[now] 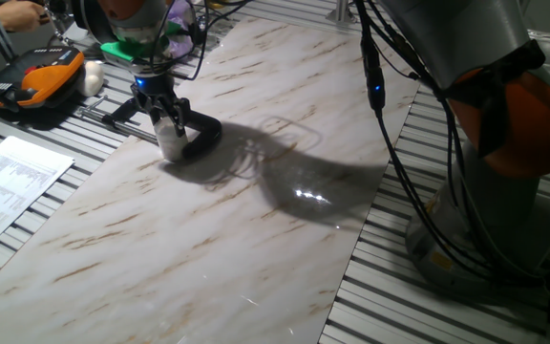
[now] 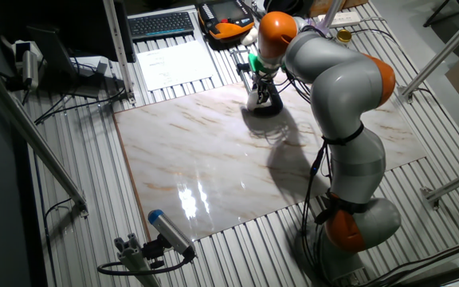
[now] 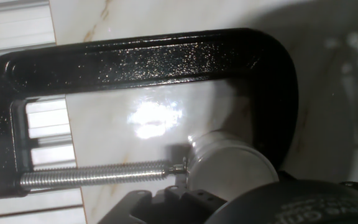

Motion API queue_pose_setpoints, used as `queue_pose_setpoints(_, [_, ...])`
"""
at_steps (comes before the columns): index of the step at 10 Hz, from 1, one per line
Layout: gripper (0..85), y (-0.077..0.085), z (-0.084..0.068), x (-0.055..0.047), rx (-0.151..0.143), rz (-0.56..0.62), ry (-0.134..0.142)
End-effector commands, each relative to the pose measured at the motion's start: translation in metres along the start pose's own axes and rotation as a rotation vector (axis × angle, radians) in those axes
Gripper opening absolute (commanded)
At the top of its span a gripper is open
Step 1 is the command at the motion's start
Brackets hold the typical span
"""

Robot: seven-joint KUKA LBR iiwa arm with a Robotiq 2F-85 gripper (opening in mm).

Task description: Unscrew the lid from the jar

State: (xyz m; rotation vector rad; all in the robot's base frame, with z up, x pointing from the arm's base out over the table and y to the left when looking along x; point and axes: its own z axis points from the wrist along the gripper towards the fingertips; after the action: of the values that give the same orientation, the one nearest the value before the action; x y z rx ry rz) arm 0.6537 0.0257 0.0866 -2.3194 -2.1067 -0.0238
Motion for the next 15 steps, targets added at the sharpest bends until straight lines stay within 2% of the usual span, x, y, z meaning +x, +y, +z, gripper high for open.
queue_pose_setpoints(1, [51.0,-0.0002,-0.0002,0.0,0.001,-0.003,-0.001])
queue_pose_setpoints(7, [51.0,-0.0011,0.0005,0.0003,-0.003,-0.044,-0.002])
queue_pose_setpoints(8, [34.0,-0.0014,0.0007,0.0005,-0.005,-0.054,-0.002])
queue_pose_setpoints(11, [34.0,-0.0017,0.0011,0.0006,-0.009,-0.083,-0.001])
queue_pose_setpoints(15, [34.0,-0.0018,0.0014,0.0008,-0.004,-0.153,-0.015])
